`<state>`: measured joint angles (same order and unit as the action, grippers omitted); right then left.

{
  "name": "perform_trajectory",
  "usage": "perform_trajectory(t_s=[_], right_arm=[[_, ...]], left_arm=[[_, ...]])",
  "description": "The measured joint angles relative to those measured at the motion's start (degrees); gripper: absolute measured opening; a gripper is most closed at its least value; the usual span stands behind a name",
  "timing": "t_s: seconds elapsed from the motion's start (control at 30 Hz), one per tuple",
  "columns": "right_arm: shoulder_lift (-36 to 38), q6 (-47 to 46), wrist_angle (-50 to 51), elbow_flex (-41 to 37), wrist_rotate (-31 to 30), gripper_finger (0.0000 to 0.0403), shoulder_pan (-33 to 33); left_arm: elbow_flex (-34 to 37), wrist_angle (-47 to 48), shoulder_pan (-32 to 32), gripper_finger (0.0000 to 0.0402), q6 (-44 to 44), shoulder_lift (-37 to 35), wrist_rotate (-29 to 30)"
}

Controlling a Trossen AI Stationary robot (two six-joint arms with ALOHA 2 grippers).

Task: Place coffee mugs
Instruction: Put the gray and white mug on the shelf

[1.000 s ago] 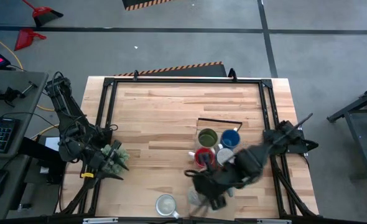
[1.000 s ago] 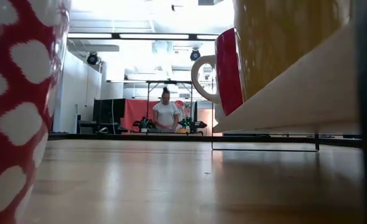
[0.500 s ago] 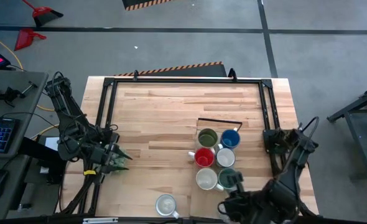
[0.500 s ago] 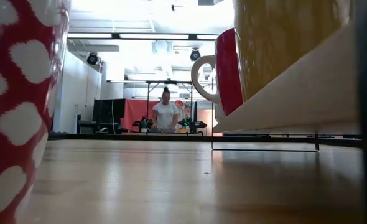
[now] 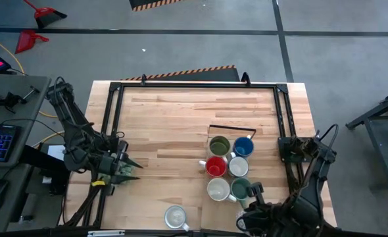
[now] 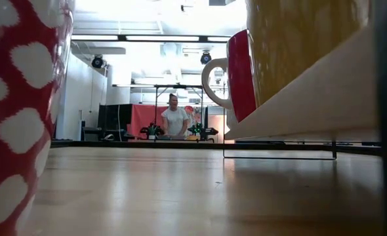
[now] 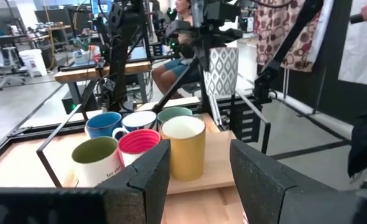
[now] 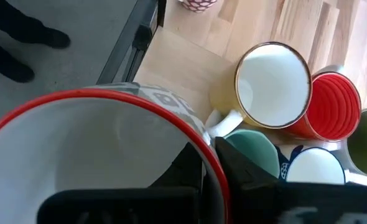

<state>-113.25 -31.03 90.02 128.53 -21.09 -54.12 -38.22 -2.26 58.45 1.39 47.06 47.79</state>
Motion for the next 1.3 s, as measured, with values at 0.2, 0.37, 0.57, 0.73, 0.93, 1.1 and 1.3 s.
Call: perform_trajectory(t_s=[0.2, 0.37, 0.57, 0.73, 0.93, 1.1, 1.3], right_arm=[[0.1, 3.3, 0.0, 0.0, -3.6, 0.0000, 0.1], [0.9, 5.6, 0.0, 0.0, -3.7, 0.0000, 3.9], [3.5, 6.3, 0.0, 0.0, -0.9, 0.0000, 4.9], [8.9, 5.4, -0.5, -1.2, -4.0, 0.0000, 4.6], [21.1, -3.9, -4.1, -23.6, -2.2, 0.0000, 4.2], [31.8, -5.2, -23.0, -40.3, 1.2, 0.0000, 3.9], [36.2, -2.7, -33.9, -48.9, 4.4, 0.0000, 3.7]], left_arm=[[0.0, -0.9, -1.4, 0.0154, 0.1, 3.3, 0.0], [0.0, -0.9, -1.5, 0.0154, 0.0, 5.4, -0.1], [0.0, -1.0, -1.5, 0.0154, 0.0, 5.9, 0.0], [0.0, -1.1, -1.5, 0.0154, -0.1, 5.9, 0.0], [0.0, -1.1, -1.5, 0.0154, -0.1, 5.9, -0.1], [0.0, -1.0, -1.5, 0.0154, -0.1, 5.9, 0.8], [0.0, -1.0, -1.5, 0.0154, -0.1, 5.9, 3.7]])
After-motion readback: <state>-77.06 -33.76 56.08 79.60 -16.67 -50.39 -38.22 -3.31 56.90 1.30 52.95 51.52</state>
